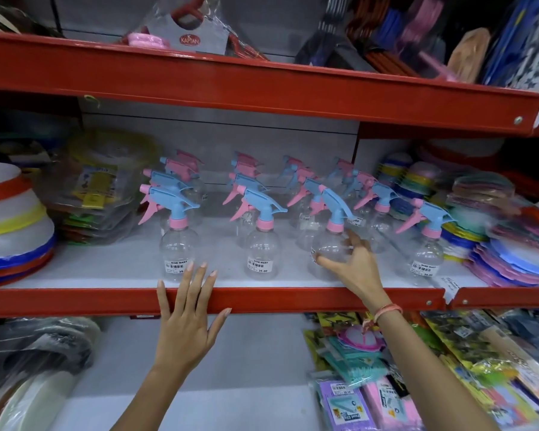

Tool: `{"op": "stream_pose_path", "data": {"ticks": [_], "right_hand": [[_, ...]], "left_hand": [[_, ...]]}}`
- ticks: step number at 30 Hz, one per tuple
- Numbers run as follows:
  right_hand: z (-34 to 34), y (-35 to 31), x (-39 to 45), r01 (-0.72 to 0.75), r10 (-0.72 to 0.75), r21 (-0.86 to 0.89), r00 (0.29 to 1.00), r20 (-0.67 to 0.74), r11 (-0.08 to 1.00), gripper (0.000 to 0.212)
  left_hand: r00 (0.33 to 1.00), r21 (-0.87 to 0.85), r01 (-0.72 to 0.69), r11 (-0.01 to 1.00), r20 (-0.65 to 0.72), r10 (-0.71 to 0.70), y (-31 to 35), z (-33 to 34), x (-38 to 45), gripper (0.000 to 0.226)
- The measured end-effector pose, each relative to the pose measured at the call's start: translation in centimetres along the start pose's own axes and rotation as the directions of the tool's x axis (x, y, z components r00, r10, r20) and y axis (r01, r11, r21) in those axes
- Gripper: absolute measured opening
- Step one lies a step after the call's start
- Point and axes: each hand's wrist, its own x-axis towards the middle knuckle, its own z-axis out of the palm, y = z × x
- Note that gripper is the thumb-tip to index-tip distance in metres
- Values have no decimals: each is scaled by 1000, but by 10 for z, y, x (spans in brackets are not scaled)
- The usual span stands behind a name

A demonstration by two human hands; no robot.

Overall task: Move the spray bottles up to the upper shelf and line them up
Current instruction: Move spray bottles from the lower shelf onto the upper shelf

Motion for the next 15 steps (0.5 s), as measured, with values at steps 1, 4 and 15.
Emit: {"op": "stream_pose_path", "data": {"ticks": [1,4,15], "right_hand": [[3,-2,-1,6,-6,-8,999,-39,1000,101],[15,-11,-5,59,-75,-83,974,-212,995,102],[-15,16,11,109,-120,92,986,112,990,64]], "left_hand": [[1000,0,0,1000,0,0,0,0,0,71],[1000,-1,-2,1000,8,2,0,-1,0,71],[1000,9,8,1000,5,-8,3,-5,0,71]]}}
